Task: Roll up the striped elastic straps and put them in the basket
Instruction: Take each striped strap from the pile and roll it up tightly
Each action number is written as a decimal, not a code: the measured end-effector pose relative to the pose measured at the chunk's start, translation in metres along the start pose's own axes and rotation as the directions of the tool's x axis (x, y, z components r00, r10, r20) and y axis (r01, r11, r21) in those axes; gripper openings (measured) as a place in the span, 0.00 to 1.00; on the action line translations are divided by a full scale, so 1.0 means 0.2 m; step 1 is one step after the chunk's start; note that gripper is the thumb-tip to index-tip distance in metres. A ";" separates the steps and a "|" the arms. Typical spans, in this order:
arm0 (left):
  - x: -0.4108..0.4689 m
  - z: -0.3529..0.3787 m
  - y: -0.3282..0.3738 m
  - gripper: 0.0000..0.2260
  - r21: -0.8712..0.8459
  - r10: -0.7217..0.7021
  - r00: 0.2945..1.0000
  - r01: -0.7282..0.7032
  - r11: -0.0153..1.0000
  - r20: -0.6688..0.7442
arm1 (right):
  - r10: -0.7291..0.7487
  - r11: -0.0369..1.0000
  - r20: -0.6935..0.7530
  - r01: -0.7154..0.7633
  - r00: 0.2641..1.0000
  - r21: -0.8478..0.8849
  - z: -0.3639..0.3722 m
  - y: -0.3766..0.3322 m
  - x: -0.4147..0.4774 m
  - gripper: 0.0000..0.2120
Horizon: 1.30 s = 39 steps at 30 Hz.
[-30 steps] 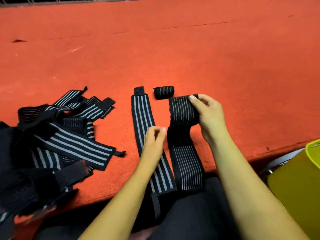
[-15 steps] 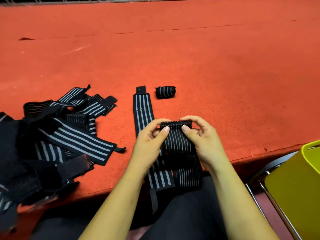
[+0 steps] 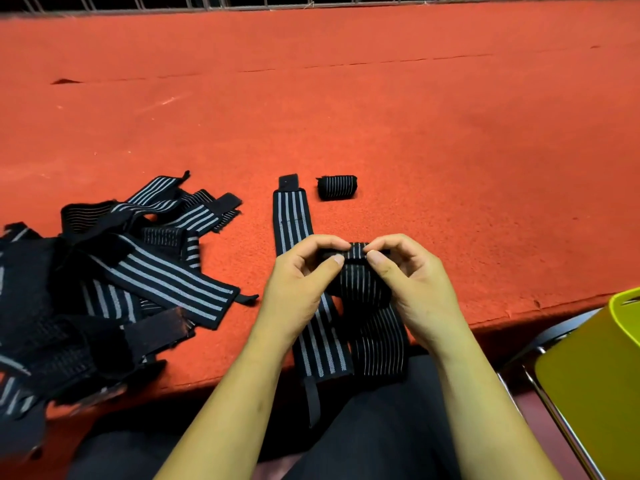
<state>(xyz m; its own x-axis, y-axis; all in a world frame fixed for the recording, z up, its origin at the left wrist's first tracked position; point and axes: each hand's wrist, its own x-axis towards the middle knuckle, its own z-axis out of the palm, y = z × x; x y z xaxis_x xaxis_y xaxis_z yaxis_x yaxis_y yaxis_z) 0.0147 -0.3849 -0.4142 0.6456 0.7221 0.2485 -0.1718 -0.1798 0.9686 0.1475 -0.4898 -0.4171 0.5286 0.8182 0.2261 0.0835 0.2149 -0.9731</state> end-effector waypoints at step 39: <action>-0.03 0.06 0.05 0.11 0.146 -0.091 0.994 0.098 0.984 -0.056 | -0.079 0.992 -0.034 0.075 0.996 -0.101 0.03 -0.04 -0.01 0.13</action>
<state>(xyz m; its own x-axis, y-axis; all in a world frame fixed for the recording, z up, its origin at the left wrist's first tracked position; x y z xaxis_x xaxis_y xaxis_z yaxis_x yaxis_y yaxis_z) 0.0183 -0.3994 -0.4068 0.6162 0.7714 0.1588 0.0025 -0.2035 0.9791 0.1407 -0.4895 -0.4089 0.5487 0.7803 0.3001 0.2077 0.2205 -0.9530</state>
